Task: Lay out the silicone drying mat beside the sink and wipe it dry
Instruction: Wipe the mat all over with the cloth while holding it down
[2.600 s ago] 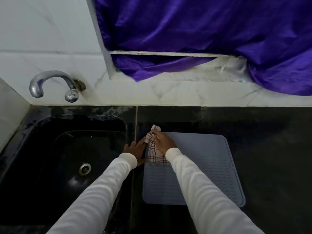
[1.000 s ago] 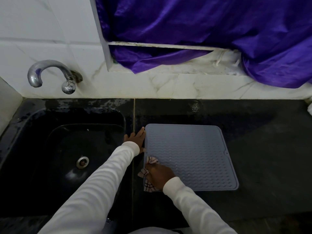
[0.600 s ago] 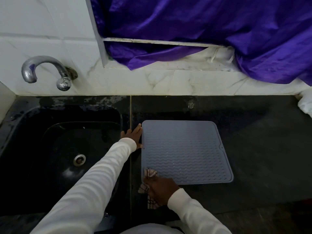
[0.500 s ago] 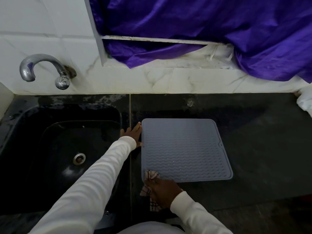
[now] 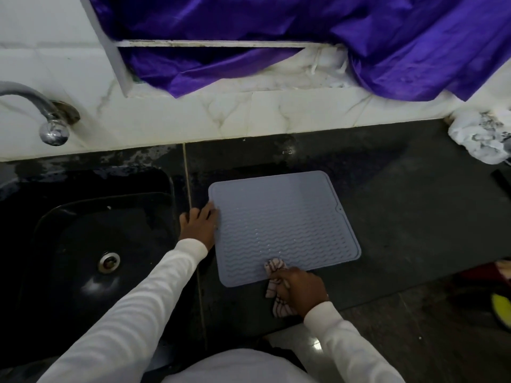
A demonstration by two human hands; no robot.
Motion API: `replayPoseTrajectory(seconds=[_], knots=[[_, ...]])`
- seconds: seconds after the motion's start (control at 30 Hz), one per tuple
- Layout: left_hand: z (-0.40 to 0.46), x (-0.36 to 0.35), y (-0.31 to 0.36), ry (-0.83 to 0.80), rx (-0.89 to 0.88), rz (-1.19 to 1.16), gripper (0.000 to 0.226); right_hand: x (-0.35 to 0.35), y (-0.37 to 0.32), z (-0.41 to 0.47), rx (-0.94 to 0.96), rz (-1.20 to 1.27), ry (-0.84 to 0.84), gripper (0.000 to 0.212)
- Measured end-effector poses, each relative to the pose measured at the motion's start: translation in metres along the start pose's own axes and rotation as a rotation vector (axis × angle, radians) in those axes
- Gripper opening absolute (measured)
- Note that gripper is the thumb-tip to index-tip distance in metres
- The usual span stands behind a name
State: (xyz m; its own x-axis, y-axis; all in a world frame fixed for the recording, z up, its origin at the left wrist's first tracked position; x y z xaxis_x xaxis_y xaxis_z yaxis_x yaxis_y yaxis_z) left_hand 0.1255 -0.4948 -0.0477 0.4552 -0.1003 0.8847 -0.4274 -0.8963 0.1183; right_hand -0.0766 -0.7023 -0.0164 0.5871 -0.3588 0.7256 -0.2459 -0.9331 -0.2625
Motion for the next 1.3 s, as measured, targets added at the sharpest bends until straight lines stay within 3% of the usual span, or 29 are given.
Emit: replayPoseTrajectory(seconds=[0.43,0.73,1.3], knots=[[-0.004,-0.012,0.002,0.019,0.059,-0.084,0.056,0.021,0.099,-0.01,-0.193,0.112,0.142,0.03],[-0.008,-0.01,0.01,0.006,0.122,-0.097,0.056,0.041,0.153,-0.012,-0.36,0.289,0.276,0.014],[-0.009,-0.014,0.02,0.025,0.211,-0.132,0.058,0.065,0.211,-0.007,-0.439,0.405,0.274,0.019]])
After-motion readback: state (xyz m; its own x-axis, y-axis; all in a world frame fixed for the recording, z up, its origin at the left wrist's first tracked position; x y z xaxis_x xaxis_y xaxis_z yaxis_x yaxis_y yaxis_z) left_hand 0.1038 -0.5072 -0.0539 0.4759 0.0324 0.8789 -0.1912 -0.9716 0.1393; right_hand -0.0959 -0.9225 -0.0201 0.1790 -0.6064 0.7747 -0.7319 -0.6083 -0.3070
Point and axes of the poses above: each hand's wrist, its own z-axis towards the middle knuckle, its own x-axis out of the back of the hand, y = z × x, the point moved 3 cm from there along z, towards the middle knuckle, and after that the axes turned 13 degrees about -y, right-handed, at the moved point
